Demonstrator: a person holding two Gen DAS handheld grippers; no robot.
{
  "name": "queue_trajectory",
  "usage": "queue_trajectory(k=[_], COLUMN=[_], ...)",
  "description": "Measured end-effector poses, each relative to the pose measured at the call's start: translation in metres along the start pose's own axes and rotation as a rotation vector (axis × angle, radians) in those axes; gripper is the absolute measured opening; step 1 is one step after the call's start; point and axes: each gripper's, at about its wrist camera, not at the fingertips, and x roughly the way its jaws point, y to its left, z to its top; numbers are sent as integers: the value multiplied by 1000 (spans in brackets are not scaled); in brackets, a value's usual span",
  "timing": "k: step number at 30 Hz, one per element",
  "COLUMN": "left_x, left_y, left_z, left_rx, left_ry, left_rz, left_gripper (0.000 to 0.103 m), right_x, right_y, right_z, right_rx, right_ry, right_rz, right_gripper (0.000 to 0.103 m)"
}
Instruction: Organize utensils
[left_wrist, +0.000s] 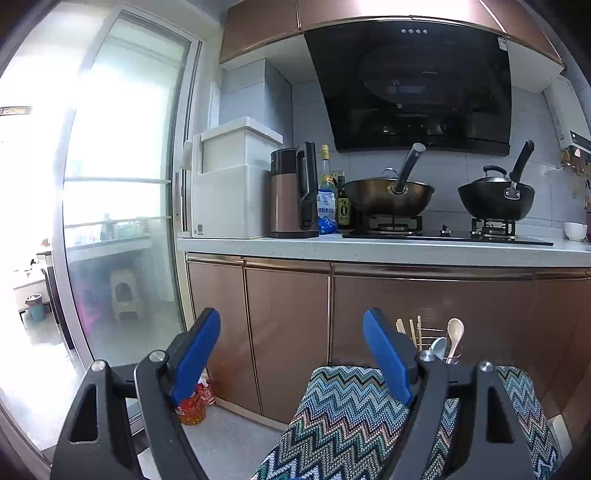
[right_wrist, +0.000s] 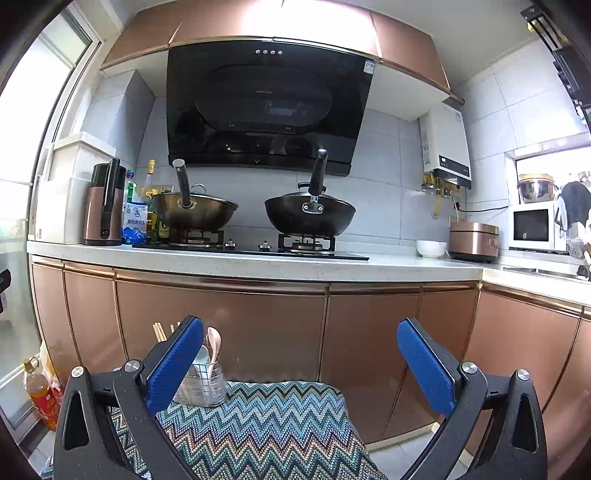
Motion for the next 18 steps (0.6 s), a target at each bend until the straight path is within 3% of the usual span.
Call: queue_trajectory(k=[18], left_x=[-3], left_y=[0], left_z=[0], left_rx=[3], left_ry=[-18], left_rz=[-15], left_gripper=[79], right_x=[0], right_y=[8], right_z=[-3], right_rx=[-24], right_ry=[8], right_rz=[17], right_gripper=[103])
